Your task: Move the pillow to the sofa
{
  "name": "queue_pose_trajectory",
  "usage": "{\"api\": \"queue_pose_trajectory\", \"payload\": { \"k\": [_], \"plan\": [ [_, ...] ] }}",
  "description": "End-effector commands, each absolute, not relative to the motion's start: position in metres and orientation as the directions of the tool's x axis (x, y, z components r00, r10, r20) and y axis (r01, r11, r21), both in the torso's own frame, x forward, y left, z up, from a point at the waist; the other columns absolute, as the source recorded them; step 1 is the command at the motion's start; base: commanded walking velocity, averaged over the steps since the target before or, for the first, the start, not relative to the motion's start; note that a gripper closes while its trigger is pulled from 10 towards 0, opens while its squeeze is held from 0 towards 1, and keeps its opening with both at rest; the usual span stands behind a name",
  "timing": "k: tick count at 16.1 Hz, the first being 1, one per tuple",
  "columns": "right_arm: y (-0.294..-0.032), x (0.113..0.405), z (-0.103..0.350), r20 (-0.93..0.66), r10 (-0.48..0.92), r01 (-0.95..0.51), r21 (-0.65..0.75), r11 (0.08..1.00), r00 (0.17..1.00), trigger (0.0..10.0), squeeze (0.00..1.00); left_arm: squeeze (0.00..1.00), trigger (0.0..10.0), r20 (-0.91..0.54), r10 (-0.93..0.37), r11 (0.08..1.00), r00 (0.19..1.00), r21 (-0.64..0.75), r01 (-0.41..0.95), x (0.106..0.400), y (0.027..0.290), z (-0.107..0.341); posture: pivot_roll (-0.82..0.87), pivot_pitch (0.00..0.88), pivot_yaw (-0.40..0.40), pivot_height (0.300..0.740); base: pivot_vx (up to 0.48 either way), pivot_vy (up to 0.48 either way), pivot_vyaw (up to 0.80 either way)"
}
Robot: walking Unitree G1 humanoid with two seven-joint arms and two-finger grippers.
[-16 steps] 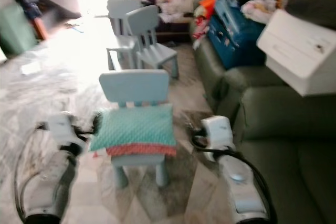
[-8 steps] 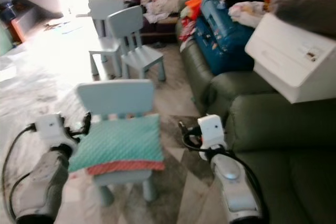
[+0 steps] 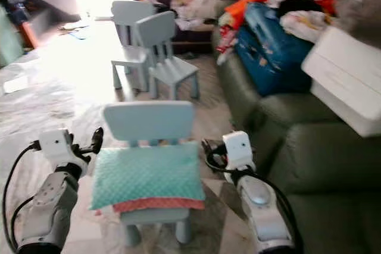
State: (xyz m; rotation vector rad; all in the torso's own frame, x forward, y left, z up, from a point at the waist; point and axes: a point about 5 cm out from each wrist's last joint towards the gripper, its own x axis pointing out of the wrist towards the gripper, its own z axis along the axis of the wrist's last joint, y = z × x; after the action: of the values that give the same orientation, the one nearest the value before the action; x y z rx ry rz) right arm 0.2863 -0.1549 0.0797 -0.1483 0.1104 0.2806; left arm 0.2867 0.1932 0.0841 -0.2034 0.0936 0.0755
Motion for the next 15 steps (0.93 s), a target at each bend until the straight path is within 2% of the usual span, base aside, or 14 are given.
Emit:
{"api": "queue_pose_trajectory", "payload": {
  "k": [1,15],
  "plan": [
    [-0.1604,0.2859,0.0801,-0.130,0.253,-0.270,-0.138,0.953,0.959,10.0,0.00,0.00,10.0,-0.104,0.049,0.978,0.993,-0.195,-0.069,0.2877,0.1871,0.0844,-0.08,0.000,0.001,0.740,0.000,0.000,0.00],
    [-0.1579,0.2864,0.0804,-0.124,0.274,-0.288,-0.118,0.950,0.954,10.0,0.00,0.00,10.0,-0.099,0.054,0.982,0.994,-0.176,-0.071,0.2866,0.1910,0.0844,-0.07,0.000,-0.001,0.740,0.000,0.000,0.00]
  ]
}}
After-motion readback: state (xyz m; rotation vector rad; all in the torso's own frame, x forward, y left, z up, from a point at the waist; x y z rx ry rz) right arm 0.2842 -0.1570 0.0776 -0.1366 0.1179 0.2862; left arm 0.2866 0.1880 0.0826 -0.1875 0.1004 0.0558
